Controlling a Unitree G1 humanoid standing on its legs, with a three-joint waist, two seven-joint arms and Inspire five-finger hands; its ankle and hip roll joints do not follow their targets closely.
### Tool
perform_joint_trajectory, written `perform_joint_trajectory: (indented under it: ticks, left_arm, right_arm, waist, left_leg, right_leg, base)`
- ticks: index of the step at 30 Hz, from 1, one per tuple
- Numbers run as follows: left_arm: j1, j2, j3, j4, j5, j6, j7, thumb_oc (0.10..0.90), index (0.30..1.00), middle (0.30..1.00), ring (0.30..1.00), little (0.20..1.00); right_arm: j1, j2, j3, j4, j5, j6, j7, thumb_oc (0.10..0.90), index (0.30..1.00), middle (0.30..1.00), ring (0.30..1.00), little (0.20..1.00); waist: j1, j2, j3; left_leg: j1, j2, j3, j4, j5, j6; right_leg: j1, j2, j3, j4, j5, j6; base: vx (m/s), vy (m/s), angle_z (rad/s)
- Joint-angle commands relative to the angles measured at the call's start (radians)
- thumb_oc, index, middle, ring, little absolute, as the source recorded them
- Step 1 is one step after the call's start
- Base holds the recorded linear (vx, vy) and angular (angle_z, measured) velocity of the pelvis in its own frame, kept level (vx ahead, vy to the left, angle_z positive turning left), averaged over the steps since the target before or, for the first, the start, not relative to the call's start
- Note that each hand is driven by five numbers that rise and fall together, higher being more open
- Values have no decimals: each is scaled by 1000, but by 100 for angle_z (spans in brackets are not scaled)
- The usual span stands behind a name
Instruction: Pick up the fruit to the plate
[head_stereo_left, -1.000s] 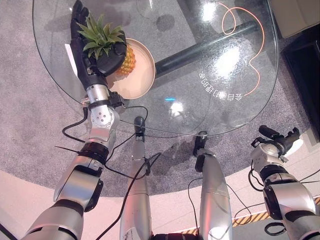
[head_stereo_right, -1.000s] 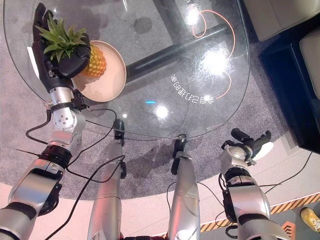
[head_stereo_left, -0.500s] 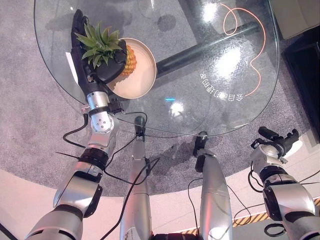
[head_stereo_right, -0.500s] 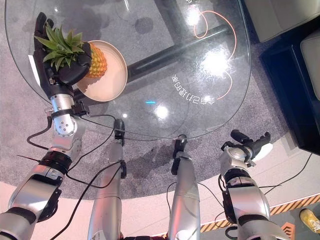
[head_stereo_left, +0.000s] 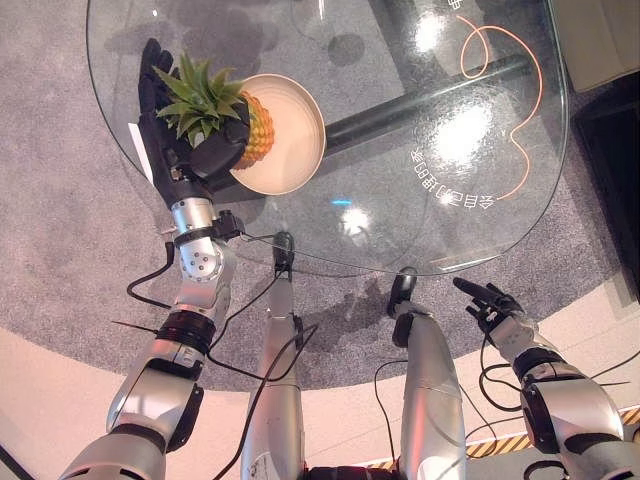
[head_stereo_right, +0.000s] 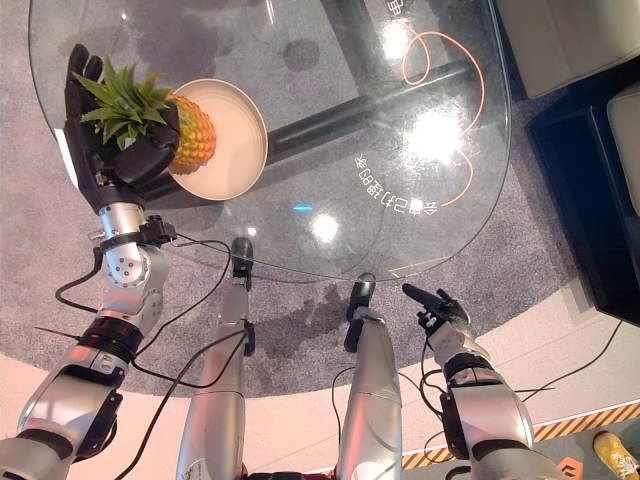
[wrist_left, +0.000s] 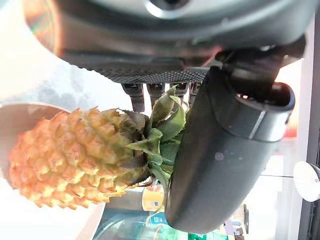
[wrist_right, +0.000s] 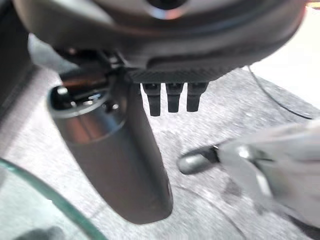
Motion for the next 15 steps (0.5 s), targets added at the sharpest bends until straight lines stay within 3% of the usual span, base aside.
perform_joint_trajectory:
  ticks: [1, 15]
  left_arm:
    - [-64, 12, 78, -106, 69, -75, -11, 800, 900, 900, 900, 900]
    - [-32, 10, 80, -217, 92, -44, -20, 800, 900, 900, 900, 900]
  right_arm:
    - [91, -53, -31, 61, 2, 37, 30, 800, 900, 900, 900, 900]
    - [106, -58, -46, 40, -6, 59, 19, 800, 900, 900, 900, 900]
  waist:
    - [39, -37, -24]
    - [45, -41, -24]
  left_leg:
    - [27, -13, 62, 186, -225, 42]
    - [32, -17, 54, 191, -226, 46]
  right_leg:
    - [77, -4, -17, -255, 178, 10]
    - [91, -6, -22, -260, 182, 10]
  base:
    - [15, -37, 1]
    - [6, -10, 4]
